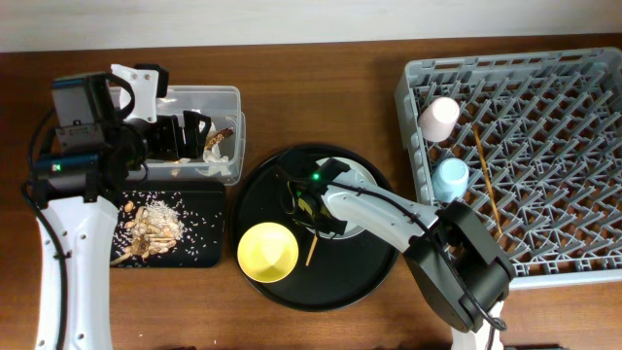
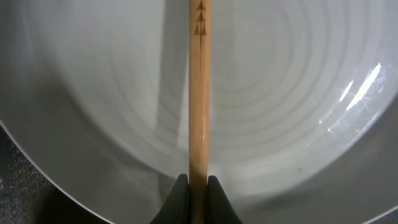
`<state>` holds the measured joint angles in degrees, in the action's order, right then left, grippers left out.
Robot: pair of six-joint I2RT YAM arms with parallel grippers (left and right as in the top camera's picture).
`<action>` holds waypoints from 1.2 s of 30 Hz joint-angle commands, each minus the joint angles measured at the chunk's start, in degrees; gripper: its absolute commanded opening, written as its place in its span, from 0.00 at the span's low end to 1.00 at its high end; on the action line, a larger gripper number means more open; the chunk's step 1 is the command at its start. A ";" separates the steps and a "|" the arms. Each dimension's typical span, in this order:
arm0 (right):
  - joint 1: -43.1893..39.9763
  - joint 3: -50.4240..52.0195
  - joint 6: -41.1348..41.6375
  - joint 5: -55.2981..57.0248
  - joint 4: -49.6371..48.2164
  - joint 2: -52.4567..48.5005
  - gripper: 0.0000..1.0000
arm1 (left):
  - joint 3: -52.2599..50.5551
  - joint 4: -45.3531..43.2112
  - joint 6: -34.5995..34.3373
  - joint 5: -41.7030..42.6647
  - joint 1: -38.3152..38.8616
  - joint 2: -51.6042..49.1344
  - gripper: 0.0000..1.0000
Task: Sort waste into correct bins and load items into the dishwasher rack
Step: 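Return the right gripper to the plate and grasp the remaining chopstick, then carry the chopstick into the rack and release it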
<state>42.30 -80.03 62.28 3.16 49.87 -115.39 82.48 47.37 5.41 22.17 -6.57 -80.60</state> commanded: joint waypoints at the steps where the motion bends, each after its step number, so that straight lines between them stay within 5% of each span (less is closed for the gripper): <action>1: -1.05 -2.36 -2.38 0.20 1.92 3.23 0.04 | 0.83 -0.09 0.70 -0.17 -0.26 0.33 0.99; 8: -7.26 -9.14 -15.58 4.79 12.33 12.33 0.04 | 0.83 -0.09 0.70 -0.15 -0.26 0.33 0.99; 16: -27.47 -9.64 -56.96 5.11 20.83 19.08 0.04 | 0.83 -0.09 0.70 -0.17 -0.26 0.33 0.99; 26: -47.63 -9.22 -63.84 4.33 20.55 18.36 0.04 | 0.83 -0.09 0.70 -0.15 -0.26 0.33 0.99; 30: -51.19 -9.22 -73.77 -0.04 18.80 18.16 0.08 | 0.83 -0.09 0.70 -0.17 -0.26 0.33 0.99; 36: -53.27 -9.01 -76.89 -0.13 13.09 16.39 0.07 | 0.83 -0.09 0.70 -0.17 -0.26 0.33 0.99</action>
<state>-10.28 -89.30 -11.03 4.36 64.16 -97.03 82.48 47.37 5.43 22.20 -6.57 -80.60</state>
